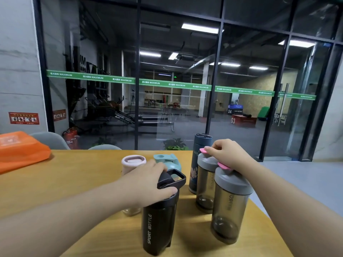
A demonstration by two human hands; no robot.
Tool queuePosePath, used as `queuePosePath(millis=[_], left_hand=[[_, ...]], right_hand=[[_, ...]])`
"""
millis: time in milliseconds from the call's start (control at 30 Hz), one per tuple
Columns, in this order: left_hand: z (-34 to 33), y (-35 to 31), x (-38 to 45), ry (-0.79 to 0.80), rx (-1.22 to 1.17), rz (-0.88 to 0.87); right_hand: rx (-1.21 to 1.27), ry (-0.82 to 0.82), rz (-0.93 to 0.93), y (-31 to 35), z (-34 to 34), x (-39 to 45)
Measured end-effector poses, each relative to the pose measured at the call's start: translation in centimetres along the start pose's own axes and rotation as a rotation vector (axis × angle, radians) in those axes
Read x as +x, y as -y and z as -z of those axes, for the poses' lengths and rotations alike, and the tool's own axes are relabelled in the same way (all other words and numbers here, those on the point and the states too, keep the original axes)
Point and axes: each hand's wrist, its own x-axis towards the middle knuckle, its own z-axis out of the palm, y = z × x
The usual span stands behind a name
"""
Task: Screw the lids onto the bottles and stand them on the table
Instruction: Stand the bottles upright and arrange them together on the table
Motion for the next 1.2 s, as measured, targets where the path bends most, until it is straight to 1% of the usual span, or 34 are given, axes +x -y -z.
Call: queuePosePath(millis=[200,433,533,633,767,867,933,967,1100,1200], left_hand=[[-1.0,0.5,0.1,-0.087,-0.138,-0.023],[-2.0,0.6,0.2,-0.165,-0.404,0.063],[-2.0,0.8,0.4,-0.178,-0.472,0.098],[-1.9,1.0,0.4,-0.175,-0.505,0.1],[-1.8,1.4,0.4,-0.165,-0.543,0.087],[-1.4,1.8,0.6,-0.168,-0.514,0.076],[-0.8,2.3,0.8,-0.172,-0.518,0.064],[-0.4,2.6,0.9,-0.17,-0.537,0.059],[1.3,3.8,0.9,-0.162,-0.626,0.024],[1.7,4.4,0.6,-0.138,-0.629,-0.018]], right_hand=[[0.03,-0.008,0.025,-0.1,0.0,-0.2],[0.026,-0.028,0.076,-0.1,0.0,-0.6],[0.005,-0.093,0.194,0.1,0.1,-1.3],[-0.111,-0.146,0.328,0.4,0.2,-2.0],[-0.203,-0.192,0.432,0.5,0.4,-1.9],[-0.208,-0.209,0.515,1.5,0.6,-1.9],[-0.187,-0.178,0.542,3.2,0.7,-1.9],[-0.208,-0.134,0.543,4.2,0.6,-1.8],[-0.41,0.107,0.504,7.1,-1.9,-0.3],[-0.34,0.242,0.449,8.1,-4.6,0.9]])
